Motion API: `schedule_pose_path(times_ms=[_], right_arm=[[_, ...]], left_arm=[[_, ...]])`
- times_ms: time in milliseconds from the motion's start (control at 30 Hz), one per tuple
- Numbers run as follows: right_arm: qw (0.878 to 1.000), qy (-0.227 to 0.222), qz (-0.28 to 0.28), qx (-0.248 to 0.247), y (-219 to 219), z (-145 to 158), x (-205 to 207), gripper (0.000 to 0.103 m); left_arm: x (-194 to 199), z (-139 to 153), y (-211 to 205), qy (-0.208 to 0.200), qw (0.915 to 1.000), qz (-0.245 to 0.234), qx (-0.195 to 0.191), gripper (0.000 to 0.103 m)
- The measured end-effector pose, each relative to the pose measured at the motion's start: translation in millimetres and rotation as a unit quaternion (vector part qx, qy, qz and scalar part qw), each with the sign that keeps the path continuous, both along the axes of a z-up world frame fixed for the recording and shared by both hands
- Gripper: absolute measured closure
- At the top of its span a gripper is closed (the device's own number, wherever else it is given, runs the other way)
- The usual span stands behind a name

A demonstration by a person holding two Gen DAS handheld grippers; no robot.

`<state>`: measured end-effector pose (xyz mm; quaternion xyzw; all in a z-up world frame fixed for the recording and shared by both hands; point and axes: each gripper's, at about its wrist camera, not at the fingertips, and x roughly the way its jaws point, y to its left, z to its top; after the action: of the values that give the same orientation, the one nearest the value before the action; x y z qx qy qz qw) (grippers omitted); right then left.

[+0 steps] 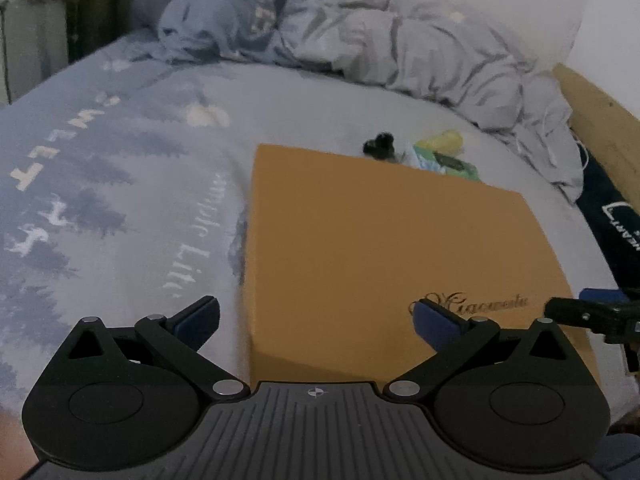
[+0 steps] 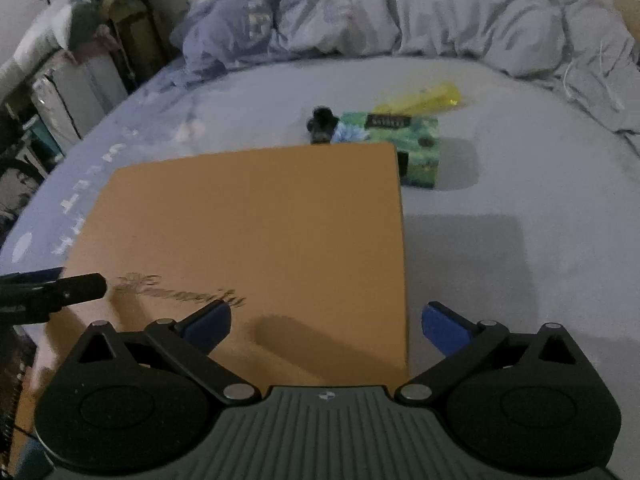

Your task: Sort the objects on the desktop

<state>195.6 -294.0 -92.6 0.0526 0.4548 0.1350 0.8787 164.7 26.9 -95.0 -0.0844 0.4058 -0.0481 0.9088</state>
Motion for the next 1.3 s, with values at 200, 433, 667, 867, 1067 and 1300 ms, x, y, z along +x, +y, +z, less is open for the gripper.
schedule_pose_path(times_ms=[200, 433, 667, 867, 1067, 1300], right_arm=[[0.999, -0.036, -0.009, 0.033, -17, 31, -34, 0.0], [0.996, -0.078, -0.005, 0.036, -25, 54, -67, 0.0], [0.99, -0.139, -0.011, 0.024, -30, 57, -95, 0.0], [0.981, -0.193, -0.017, 0.022, -32, 53, -112, 0.0], [0.974, -0.225, 0.01, -0.007, -24, 43, -123, 0.0], [0.978, -0.21, 0.005, -0.017, -16, 32, -125, 0.0]], left_arm=[[-36, 38, -5, -0.042, 0.9991, -0.003, -0.004, 0.0], [-78, 71, -25, -0.103, 0.9945, -0.014, 0.007, 0.0], [-119, 76, -44, -0.148, 0.9883, -0.023, 0.028, 0.0], [-150, 66, -62, -0.181, 0.9816, -0.042, 0.043, 0.0], [-166, 56, -68, -0.196, 0.978, -0.057, 0.041, 0.0], [-166, 36, -77, -0.182, 0.978, -0.073, 0.071, 0.0]])
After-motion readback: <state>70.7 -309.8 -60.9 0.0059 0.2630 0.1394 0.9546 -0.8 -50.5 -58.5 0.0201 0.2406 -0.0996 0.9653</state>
